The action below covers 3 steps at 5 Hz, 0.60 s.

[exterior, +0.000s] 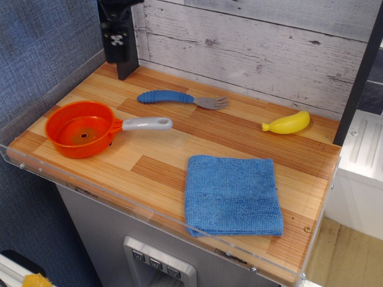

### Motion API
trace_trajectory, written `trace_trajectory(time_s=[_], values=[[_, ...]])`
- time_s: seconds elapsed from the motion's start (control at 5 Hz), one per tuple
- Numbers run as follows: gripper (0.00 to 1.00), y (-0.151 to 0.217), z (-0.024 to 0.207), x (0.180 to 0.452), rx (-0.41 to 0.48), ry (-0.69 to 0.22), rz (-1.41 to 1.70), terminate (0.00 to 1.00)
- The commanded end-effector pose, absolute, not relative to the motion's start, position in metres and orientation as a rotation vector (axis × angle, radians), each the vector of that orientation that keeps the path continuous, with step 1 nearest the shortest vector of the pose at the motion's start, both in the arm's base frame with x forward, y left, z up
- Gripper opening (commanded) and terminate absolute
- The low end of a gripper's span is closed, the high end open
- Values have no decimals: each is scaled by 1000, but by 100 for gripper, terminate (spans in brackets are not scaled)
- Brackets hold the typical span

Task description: Moved blue fork to the top left of table

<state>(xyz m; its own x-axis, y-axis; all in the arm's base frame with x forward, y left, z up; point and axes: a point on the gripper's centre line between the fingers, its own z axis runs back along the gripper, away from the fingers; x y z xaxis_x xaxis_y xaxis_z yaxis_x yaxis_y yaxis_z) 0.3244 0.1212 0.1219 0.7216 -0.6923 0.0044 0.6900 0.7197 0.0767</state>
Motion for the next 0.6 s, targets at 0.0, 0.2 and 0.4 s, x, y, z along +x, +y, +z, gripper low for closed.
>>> trace_trajectory(time_s=[0.0,0.2,0.4], values=[[100,65,160,308,38,-66,-581,0],[100,51,169,279,75,-26,-551,0],[100,46,181,243,50,-21,-474,0]])
